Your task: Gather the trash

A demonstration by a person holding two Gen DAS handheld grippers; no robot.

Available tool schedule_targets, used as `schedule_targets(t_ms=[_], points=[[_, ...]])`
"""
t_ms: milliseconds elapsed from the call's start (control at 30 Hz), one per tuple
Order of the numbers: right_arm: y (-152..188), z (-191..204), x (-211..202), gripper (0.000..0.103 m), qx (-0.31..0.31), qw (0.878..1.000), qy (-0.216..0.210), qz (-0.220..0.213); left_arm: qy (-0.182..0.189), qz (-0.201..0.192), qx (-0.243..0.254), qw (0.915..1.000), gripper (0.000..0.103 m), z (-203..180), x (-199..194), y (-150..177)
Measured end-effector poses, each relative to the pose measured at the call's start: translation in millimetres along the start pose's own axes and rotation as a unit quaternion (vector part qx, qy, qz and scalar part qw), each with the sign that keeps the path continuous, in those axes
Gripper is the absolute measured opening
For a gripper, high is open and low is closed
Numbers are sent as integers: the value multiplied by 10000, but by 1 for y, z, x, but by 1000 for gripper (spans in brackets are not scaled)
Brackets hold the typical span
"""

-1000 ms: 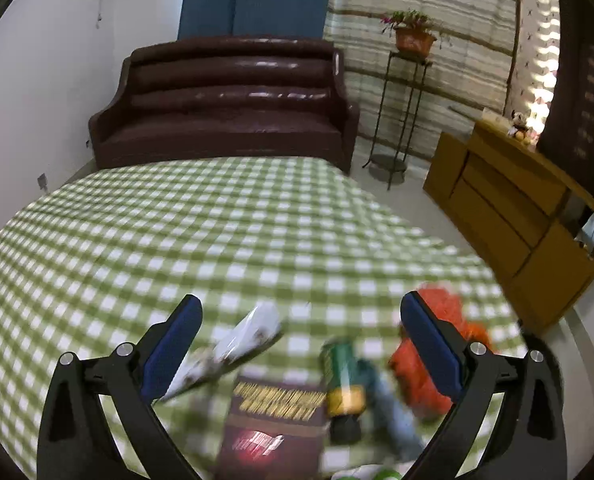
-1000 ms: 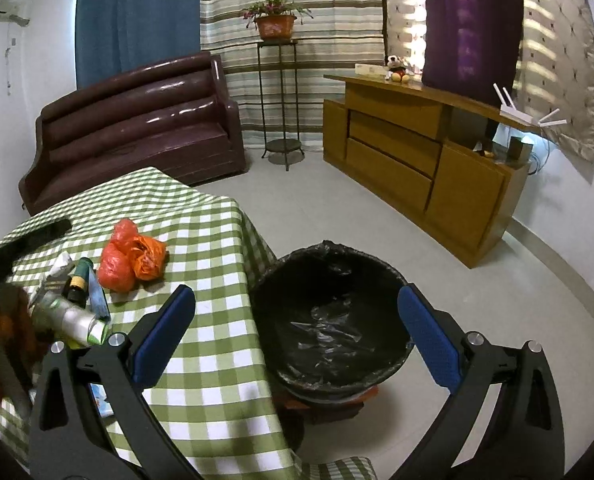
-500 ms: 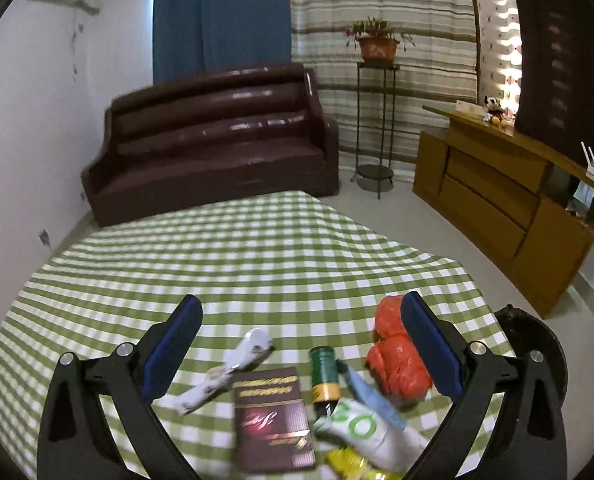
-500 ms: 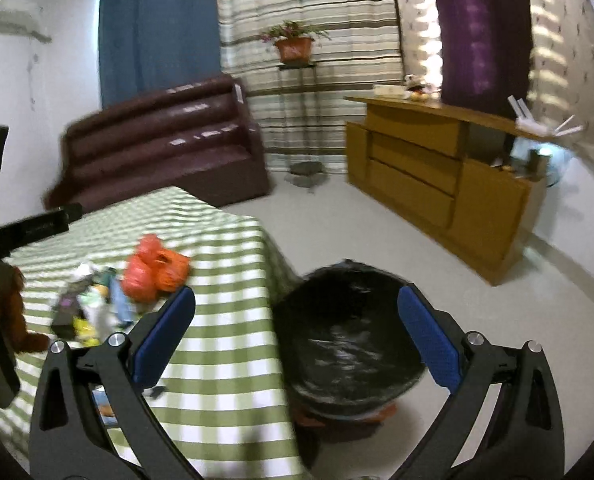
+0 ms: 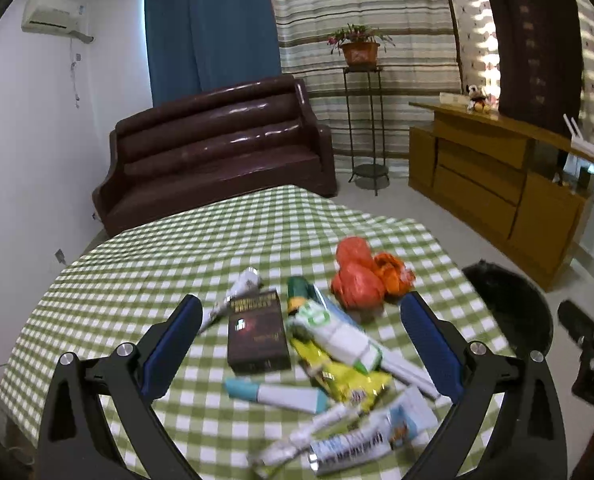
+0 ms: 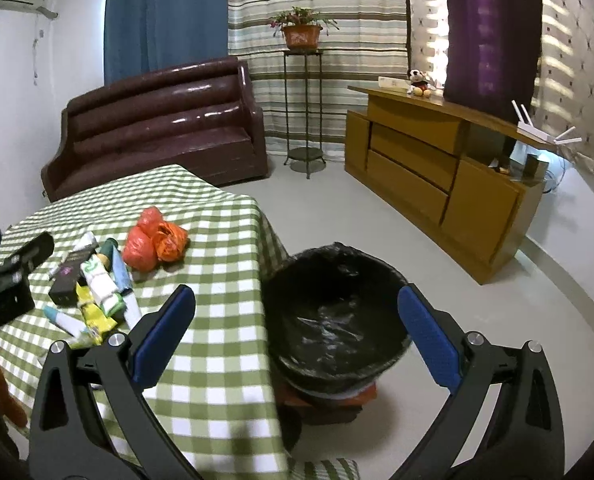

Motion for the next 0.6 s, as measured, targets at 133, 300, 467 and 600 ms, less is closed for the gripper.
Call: schedule_targets(t_ms=[133, 300, 467, 600], points=[[4, -10, -4, 99, -1, 10000, 73, -15, 90, 19, -38, 10000, 97, -15, -5, 5], [8, -27, -6, 99, 30, 9997, 234, -88, 119, 0, -148, 9998, 97, -26, -15, 11], [13, -39, -6, 99, 61, 9996, 261, 39, 165, -31, -231, 9996, 97, -39, -23, 14], [14, -48, -9, 99, 114, 9995, 293, 49, 322, 29, -256, 9991, 97, -51, -27, 19]])
Point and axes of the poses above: each gripper's, at about its wrist camera, not at the fingertips, and x roughly the way its jaws point, z to its left, y to its underside, the point moved 7 cm from there along x, roughly the way its jaws point, and after that the axes turned 11 degrees about x, right-handed, at the moved point
